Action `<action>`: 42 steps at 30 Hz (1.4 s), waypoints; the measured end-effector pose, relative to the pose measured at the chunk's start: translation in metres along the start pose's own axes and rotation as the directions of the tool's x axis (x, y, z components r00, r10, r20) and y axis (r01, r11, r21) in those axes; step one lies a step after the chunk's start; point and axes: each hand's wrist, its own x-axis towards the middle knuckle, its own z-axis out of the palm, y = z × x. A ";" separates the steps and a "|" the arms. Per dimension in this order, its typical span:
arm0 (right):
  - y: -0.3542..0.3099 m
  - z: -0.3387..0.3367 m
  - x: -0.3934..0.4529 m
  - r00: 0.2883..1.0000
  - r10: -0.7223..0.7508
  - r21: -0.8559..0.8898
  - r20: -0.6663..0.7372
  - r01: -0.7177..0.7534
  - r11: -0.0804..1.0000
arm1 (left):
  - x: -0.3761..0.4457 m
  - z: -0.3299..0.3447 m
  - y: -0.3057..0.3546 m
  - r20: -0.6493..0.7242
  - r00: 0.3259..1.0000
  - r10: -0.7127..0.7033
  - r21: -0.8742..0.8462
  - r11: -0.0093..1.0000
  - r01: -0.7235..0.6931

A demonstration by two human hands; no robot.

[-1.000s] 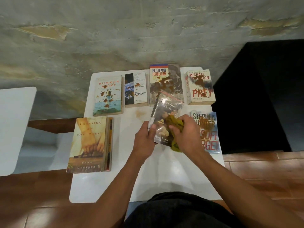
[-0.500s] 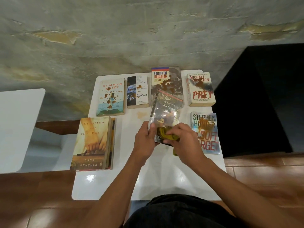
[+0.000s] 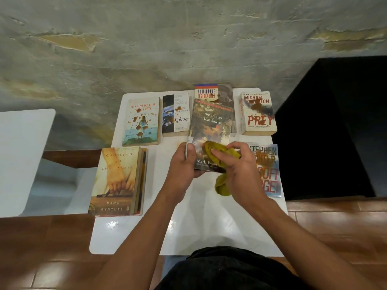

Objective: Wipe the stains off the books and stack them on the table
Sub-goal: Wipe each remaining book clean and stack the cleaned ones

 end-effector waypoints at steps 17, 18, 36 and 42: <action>-0.015 -0.051 0.033 0.967 0.254 0.493 -0.003 -0.219 0.842 | 0.021 -0.009 0.057 0.302 0.953 0.020 0.113 0.992 -0.057; -0.016 -0.052 0.033 0.968 0.251 0.483 -0.003 -0.218 0.848 | 0.020 -0.006 0.060 0.301 0.953 0.030 0.095 0.994 -0.062; -0.068 -0.105 0.059 0.980 -0.170 -0.008 -0.106 0.170 0.985 | -0.012 0.008 0.097 0.115 0.949 0.295 0.191 0.930 -0.313; -0.082 -0.114 0.068 0.946 -0.288 -0.106 -0.148 0.275 0.956 | -0.033 0.003 0.114 0.104 0.917 0.386 0.218 0.890 -0.399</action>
